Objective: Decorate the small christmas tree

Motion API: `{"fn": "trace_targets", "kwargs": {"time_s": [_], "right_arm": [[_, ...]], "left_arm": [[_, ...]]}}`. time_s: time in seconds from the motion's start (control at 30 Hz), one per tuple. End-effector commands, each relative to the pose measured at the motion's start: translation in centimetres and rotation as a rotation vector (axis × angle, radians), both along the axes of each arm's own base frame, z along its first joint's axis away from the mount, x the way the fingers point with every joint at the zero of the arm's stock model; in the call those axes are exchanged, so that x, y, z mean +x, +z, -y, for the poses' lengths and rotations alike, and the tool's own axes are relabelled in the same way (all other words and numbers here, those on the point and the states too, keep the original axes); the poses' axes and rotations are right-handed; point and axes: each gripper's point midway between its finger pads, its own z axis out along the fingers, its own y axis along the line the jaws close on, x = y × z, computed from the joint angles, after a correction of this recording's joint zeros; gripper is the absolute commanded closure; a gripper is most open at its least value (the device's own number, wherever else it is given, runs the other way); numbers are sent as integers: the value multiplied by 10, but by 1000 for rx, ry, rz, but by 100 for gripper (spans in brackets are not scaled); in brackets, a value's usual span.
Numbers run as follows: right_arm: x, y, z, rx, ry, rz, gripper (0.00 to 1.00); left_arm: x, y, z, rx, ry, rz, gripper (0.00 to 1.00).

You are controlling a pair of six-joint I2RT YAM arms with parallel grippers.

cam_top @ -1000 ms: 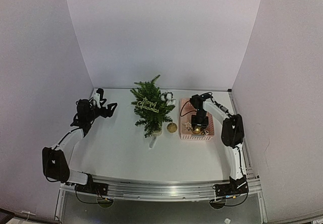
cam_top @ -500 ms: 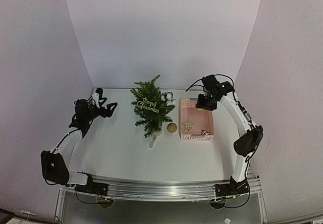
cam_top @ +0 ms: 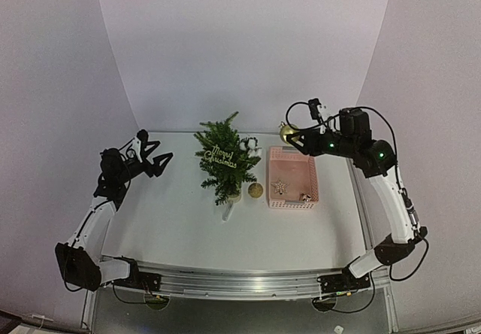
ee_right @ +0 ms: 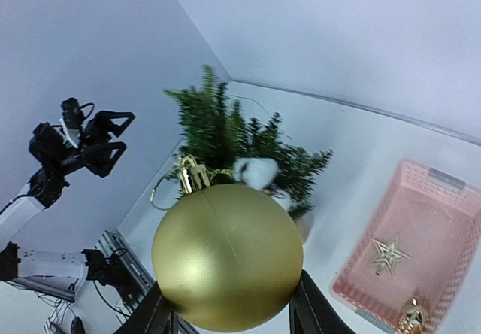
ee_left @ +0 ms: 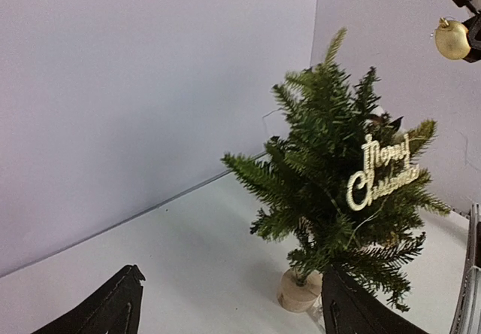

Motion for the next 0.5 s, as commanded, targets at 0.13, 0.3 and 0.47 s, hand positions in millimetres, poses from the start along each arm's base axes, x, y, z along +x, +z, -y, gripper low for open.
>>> {"fn": "trace_targets", "kwargs": {"time_s": [0.13,0.3,0.47], "right_arm": [[-42,21,-81,138,233,36,68],[-80,2,-129,129,337,-30,69],[-111,-37,-169,67,372,-121,69]], "left_arm": [[-59,66,23,84,-263,207,20],[-76,55,26,103,-318,177,20],[-85,39,29,100,-345,151,20]]}}
